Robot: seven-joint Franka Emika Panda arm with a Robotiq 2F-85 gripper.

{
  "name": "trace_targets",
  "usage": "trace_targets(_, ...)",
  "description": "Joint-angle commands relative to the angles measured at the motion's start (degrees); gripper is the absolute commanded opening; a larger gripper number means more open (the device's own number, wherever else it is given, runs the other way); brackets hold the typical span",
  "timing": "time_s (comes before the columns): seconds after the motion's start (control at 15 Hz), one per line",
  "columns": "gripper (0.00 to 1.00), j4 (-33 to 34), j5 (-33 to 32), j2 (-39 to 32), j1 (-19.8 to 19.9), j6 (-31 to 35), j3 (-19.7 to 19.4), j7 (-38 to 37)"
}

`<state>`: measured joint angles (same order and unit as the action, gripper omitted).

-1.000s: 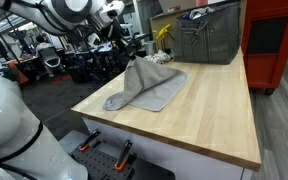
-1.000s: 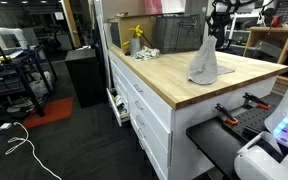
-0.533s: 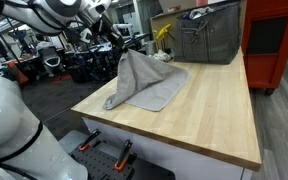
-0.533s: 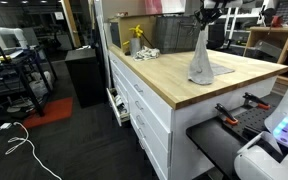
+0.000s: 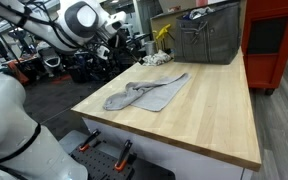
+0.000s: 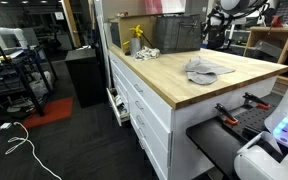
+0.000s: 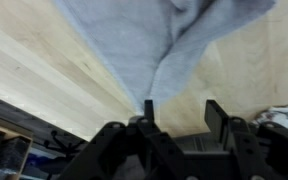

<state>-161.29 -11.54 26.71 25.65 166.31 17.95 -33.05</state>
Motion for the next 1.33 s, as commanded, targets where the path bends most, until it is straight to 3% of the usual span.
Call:
trace_targets(0.0, 0.88, 0.1, -10.8, -7.9, 15.5, 1.7, 4.5, -7.7)
trace_targets(0.13, 1.0, 0.2, -16.2, -12.3, 24.6, 0.7, 7.2, -11.3)
trace_targets(0.33, 1.0, 2.0, -23.7, -21.8, 33.2, 3.4, 6.2, -11.8)
trace_targets(0.4, 0.75, 2.4, -23.0, -23.8, 32.8, 3.9, 4.8, -9.0)
trace_targets(0.53, 0.69, 1.8, -21.0, -24.1, 32.3, 7.3, 4.3, -6.9)
trace_targets(0.8, 0.37, 2.1, -15.6, -22.9, 29.6, 13.9, 4.1, -3.7)
trace_targets(1.07, 0.08, 1.0, -14.3, -20.6, 25.6, 15.2, 4.0, -2.1)
trace_targets(1.13, 0.5, 2.5, -15.5, -20.9, 24.3, 14.1, 4.2, -2.7)
trace_targets(1.27, 0.47, 0.8, -14.2, -18.3, 20.6, 14.8, 3.8, -2.2)
